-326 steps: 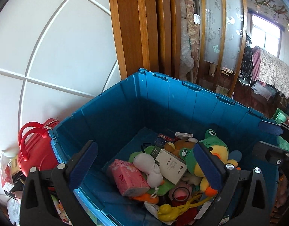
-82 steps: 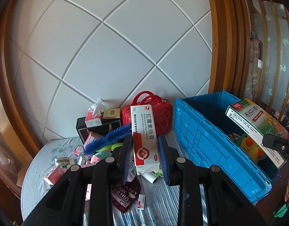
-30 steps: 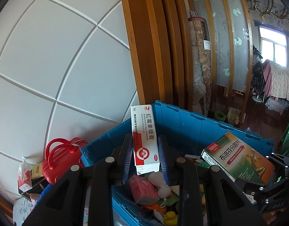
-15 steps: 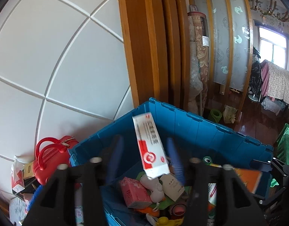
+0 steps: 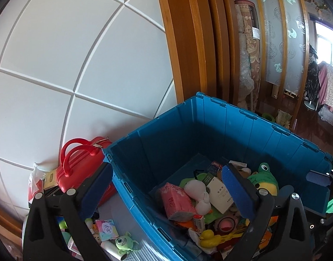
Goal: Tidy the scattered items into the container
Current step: 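Withdraw both grippers from the bin back toward the pile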
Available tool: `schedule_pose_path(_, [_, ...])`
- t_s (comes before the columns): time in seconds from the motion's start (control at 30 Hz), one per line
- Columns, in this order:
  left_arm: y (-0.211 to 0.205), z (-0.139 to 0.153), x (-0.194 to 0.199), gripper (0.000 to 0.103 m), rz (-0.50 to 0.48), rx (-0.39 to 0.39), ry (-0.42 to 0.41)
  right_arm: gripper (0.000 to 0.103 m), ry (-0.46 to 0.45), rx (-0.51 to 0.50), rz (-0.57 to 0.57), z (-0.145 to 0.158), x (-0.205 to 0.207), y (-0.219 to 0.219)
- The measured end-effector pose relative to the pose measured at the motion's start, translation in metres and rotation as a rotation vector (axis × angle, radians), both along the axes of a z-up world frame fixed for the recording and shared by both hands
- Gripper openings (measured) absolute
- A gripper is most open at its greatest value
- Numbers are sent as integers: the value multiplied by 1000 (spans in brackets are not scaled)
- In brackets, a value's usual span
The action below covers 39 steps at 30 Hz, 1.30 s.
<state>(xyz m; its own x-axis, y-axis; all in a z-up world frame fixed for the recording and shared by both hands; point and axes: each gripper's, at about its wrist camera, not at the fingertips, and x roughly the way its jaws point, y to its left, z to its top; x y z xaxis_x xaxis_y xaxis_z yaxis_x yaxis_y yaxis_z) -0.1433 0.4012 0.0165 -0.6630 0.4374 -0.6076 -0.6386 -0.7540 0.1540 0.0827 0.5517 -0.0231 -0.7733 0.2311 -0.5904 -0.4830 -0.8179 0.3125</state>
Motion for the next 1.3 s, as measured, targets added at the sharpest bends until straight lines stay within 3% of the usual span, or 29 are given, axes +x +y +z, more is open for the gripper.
schedule_pose_path(0.6, [-96, -10, 21, 102, 73, 58, -45, 103, -17, 53, 139, 17, -31, -74])
schedule_pose_path(1.3, [-299, -42, 22, 102, 292, 69, -111, 103, -65, 87, 309, 11, -96, -218])
